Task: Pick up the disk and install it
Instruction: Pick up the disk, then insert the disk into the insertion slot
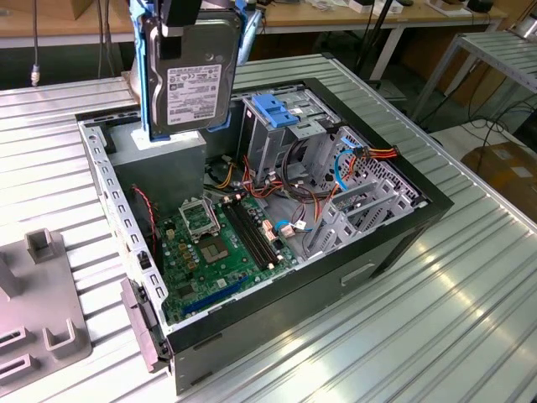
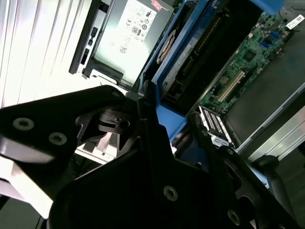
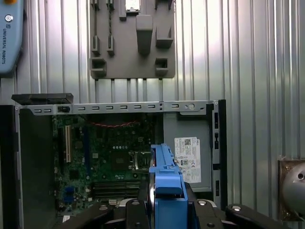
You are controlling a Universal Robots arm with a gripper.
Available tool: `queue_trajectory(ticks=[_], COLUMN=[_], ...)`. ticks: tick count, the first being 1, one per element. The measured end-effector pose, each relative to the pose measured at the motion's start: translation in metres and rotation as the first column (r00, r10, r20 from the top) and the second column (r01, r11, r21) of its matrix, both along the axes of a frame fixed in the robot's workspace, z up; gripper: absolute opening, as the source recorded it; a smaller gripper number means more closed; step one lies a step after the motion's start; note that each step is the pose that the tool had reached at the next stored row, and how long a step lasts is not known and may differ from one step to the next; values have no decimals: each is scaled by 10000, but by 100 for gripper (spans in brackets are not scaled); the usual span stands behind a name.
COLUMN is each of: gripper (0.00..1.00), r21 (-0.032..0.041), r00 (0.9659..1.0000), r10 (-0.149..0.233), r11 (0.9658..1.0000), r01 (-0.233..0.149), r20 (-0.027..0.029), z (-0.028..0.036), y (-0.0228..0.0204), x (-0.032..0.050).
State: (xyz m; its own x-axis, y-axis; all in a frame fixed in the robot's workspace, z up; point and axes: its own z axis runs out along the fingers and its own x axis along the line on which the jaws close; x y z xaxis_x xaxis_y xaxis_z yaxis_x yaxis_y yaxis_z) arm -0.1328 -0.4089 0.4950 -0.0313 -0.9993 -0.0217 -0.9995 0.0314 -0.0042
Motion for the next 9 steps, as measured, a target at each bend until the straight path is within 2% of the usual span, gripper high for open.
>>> queue_trajectory(ticks=[2, 9], gripper=[37, 37], r21=[-3, -3], r00=[10000, 10000], r10=[1, 1], r11=[10000, 10000], r01=[-1, -1], r20=[0, 0], z=[-6, -7], y=[-11, -12], x=[53, 104])
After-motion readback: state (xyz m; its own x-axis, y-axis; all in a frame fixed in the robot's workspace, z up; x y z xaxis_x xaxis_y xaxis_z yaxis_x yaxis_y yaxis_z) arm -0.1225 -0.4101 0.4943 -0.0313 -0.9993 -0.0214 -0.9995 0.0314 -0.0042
